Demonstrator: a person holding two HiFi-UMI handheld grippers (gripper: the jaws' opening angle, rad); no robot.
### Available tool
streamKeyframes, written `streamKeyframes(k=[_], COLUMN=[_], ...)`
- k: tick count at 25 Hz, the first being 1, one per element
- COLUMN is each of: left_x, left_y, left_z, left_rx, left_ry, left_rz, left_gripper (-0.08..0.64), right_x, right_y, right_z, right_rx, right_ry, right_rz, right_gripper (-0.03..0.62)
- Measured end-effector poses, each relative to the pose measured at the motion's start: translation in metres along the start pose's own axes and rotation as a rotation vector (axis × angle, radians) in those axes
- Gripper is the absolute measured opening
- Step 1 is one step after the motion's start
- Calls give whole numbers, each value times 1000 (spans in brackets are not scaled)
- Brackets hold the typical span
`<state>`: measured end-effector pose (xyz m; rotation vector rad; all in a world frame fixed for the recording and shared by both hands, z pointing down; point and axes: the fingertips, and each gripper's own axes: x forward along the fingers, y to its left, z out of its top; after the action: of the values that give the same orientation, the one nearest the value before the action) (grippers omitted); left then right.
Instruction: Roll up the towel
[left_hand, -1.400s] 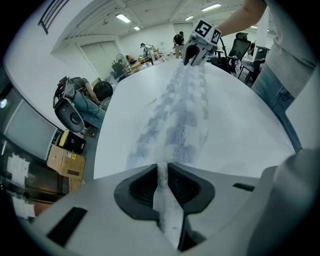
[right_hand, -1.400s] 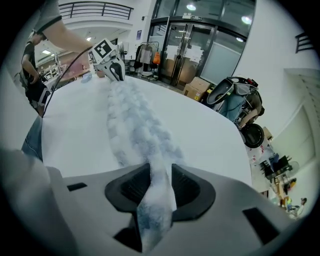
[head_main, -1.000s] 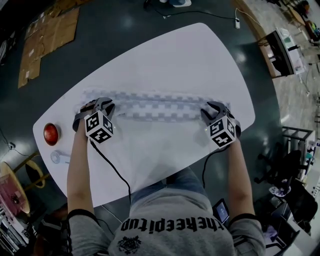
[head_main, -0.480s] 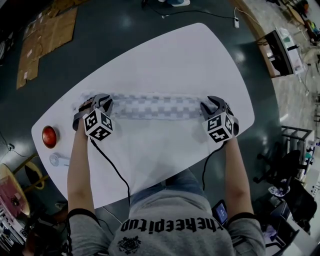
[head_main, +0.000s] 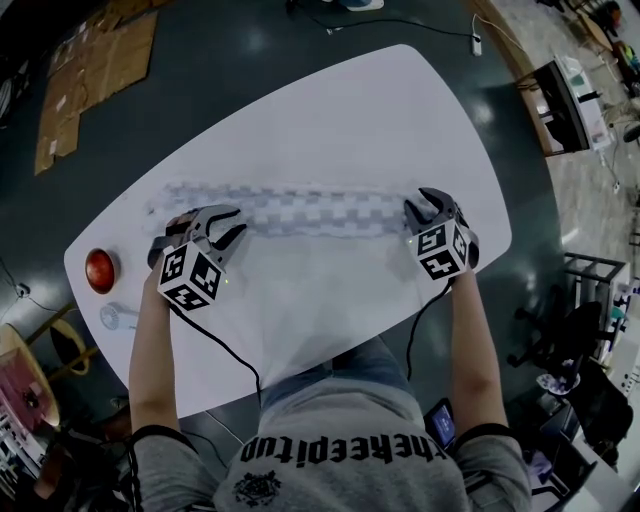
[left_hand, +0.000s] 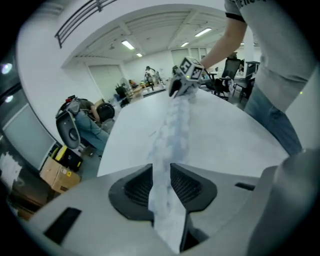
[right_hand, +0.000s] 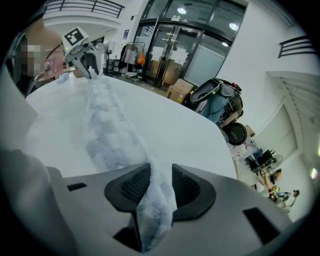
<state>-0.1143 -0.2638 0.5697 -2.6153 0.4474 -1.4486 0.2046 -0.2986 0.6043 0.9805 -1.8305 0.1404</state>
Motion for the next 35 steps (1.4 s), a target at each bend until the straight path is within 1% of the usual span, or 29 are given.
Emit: streamKeyframes(k=[2, 4, 7, 9, 12, 18, 19, 21, 23, 25, 27, 28, 30, 35], left_x=[7, 17, 27, 30, 31, 34, 34, 35, 36, 37, 39, 40, 40, 40], left_y=[-23, -31, -19, -8, 3, 11, 12, 11, 11, 11, 11, 11, 11, 19], left_z=[-6, -16, -27, -26, -26, -25, -25, -25, -26, -26, -25, -24, -23, -21], left_rx=[24, 33, 18, -14, -46, -56, -57, -61, -65, -69, -71, -71, -72, -91], left_ry=[33, 72, 104, 104, 107, 121, 121, 122, 123, 125, 128, 129, 130, 127], left_rz=[-40, -25, 63, 97, 101, 83, 82, 80, 78, 76, 73, 71, 66, 65], left_gripper=[121, 130, 129, 123, 120, 117, 117, 115, 115, 115, 115, 115, 114, 103], right_x=[1, 1, 2, 0, -9, -53, -61, -72, -71, -60, -47, -43, -39, -34], right_y=[0, 1, 2, 2, 4, 7, 13, 32, 54, 70, 71, 66, 56, 33], right_z=[0, 0, 1, 2, 7, 23, 25, 25, 17, 4, -7, -10, -9, 4], right_rx=[-3, -6, -5, 1, 16, 32, 33, 19, -21, -55, -73, -77, -72, -58], right_ry=[2, 5, 5, -3, -34, -158, -180, -198, -174, -128, -92, -83, -78, -92], right_rz=[0, 0, 2, 4, 3, -12, 3, 59, 113, 132, 87, 50, 0, -26], right_gripper=[138, 138, 140, 140, 140, 140, 140, 140, 141, 150, 153, 140, 65, 55])
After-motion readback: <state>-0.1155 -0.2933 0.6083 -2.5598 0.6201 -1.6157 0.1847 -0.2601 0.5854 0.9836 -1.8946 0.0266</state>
